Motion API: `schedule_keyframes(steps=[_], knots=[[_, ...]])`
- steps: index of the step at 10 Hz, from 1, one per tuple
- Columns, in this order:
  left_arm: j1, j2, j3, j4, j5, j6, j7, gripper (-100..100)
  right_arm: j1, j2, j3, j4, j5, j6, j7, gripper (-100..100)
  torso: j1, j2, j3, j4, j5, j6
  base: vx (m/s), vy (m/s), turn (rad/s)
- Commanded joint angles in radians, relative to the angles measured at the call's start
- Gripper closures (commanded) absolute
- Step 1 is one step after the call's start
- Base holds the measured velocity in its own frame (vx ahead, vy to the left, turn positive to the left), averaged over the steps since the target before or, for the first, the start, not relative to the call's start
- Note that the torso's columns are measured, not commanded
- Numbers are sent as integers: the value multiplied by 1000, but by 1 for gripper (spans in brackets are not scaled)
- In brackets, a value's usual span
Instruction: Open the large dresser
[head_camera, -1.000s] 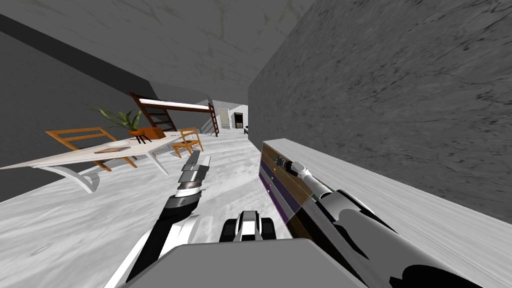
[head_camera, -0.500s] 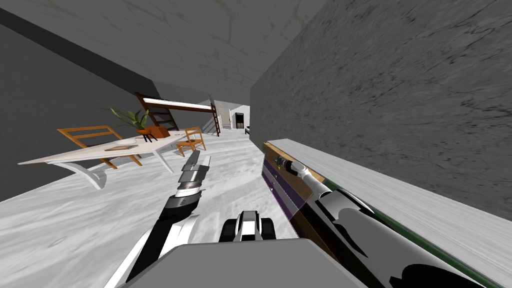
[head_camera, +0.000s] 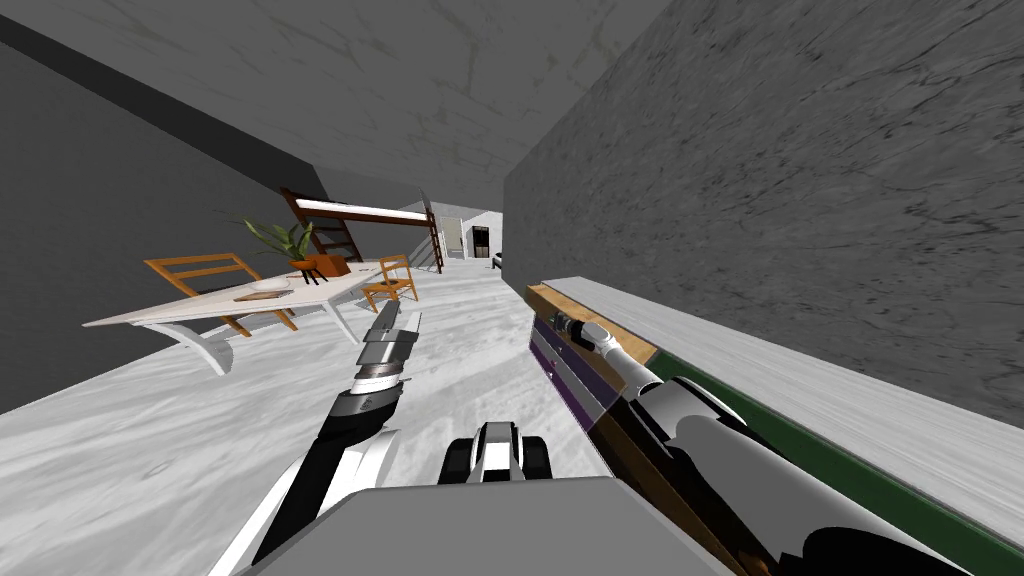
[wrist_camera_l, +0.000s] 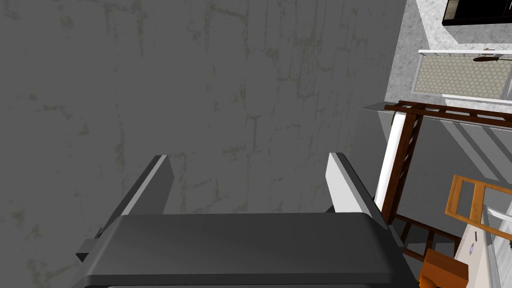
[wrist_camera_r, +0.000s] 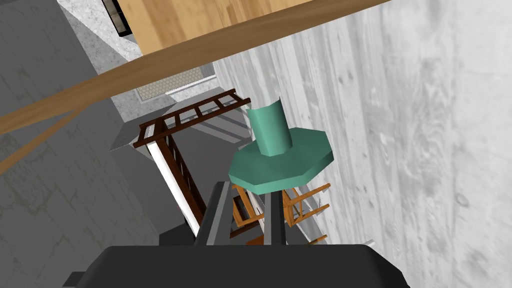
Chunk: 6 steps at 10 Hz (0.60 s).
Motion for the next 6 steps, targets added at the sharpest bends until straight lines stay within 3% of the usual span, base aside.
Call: schedule_keyframes(steps=[1,3,6], knots=[[0,0,0,0,0,0,0,0,0,3,4,3,1,0,-1,100,-7,-2,-1,2,-1,1,-46,116,6],[0,0,0,0,0,0,0,0,0,5,8,6,3,2,-4,100,1,0,0,-1,0,-1,-89,187,6],[0,0,0,0,0,0,0,0,-4,8,5,10,1,4,1,100,-7,-4,-2,1,-1,1,-62,140,4]])
